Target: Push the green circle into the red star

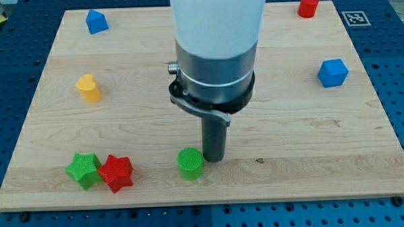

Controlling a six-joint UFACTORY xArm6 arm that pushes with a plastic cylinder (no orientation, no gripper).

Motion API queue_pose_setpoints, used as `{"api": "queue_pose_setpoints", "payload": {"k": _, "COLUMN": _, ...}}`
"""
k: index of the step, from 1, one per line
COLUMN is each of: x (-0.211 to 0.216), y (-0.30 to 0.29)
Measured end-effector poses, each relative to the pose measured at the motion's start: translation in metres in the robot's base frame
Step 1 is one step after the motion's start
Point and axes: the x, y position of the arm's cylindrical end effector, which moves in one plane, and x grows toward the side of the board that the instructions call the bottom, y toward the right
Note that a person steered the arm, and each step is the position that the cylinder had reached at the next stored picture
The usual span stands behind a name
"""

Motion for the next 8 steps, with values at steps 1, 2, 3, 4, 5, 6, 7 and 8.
{"api": "queue_pose_setpoints", "payload": {"k": 1, "x": 0.012, "y": -0.014}}
{"api": "queue_pose_setpoints", "payload": {"k": 2, "x": 0.019, "y": -0.032}}
{"api": "queue_pose_setpoints", "payload": {"k": 3, "x": 0.019, "y": -0.033}}
{"api": "queue_pose_setpoints", "payload": {"k": 4, "x": 0.024, "y": -0.016}}
{"api": "queue_pose_setpoints", "payload": {"k": 5, "x": 0.026, "y": -0.023}}
{"api": "queue_pose_setpoints", "payload": {"k": 6, "x": 0.027, "y": -0.051}}
{"api": "queue_pose_setpoints", "payload": {"k": 7, "x": 0.027, "y": -0.067}}
{"api": "queue_pose_setpoints", "payload": {"k": 8, "x": 0.027, "y": -0.064}}
